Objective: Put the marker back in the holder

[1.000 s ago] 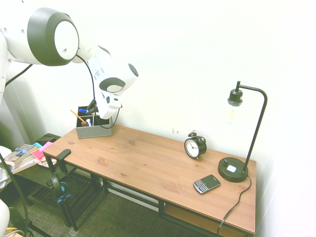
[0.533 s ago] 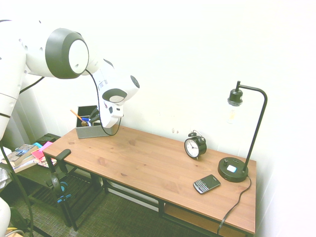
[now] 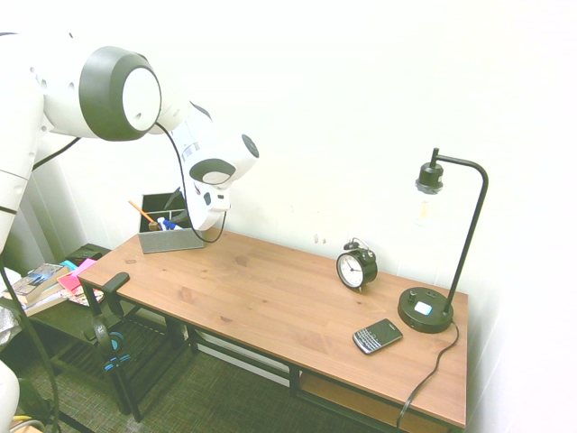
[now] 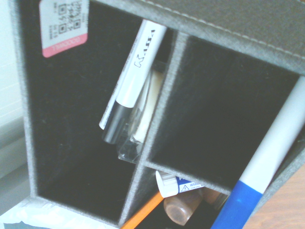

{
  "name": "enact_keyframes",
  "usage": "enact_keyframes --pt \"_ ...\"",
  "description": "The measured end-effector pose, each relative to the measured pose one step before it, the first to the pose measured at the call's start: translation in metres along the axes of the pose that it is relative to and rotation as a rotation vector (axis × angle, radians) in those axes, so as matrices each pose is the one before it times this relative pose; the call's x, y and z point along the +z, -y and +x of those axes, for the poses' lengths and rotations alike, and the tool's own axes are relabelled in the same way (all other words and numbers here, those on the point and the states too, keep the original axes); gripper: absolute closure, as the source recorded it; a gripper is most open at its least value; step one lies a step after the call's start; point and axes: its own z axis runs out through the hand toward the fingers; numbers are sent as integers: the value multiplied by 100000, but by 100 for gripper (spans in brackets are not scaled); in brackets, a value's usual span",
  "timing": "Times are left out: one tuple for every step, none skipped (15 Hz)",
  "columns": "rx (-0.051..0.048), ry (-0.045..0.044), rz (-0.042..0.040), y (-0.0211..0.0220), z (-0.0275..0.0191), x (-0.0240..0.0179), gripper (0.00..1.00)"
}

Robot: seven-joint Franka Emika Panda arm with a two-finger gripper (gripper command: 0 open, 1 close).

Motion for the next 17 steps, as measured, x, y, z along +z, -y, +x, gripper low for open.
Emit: enact_keyframes --pt "-4154 -1937 -900 -378 -500 -763 0" --pt "-5169 -2731 -1708 -826 -766 -1070 0" --pt "-4615 -3378 -2194 -1086 -1013 -1317 0" --pt "-3486 -4207 -2721 -1213 -929 -1459 0" --pt "-3240 -4365 -2937 -1362 -833 -1496 0" --pt "-3082 -4191 -3255 -1505 -770 -1283 0" --pt "-3222 -4321 -3679 -1725 -669 -1122 0" --pt "-3346 -4026 -3536 -1737 -655 -875 0" --pt "-3211 -4224 -2995 -1590 -806 -716 0" --pt "-3149 -4517 -2635 -1508 -986 -584 0" --pt "-3056 -4660 -2151 -1368 -992 -415 0" --pt "-3190 -4852 -1870 -1202 -938 -355 0" --pt "-3187 -5297 -1216 -917 -676 -517 0" --pt "-3052 -5255 -594 -554 -433 -475 0" --pt "-3093 -5605 -107 -325 -231 -403 0" --pt "-3129 -5649 92 -166 -74 -249 0" --pt "-3185 -5850 192 -54 73 -163 0"
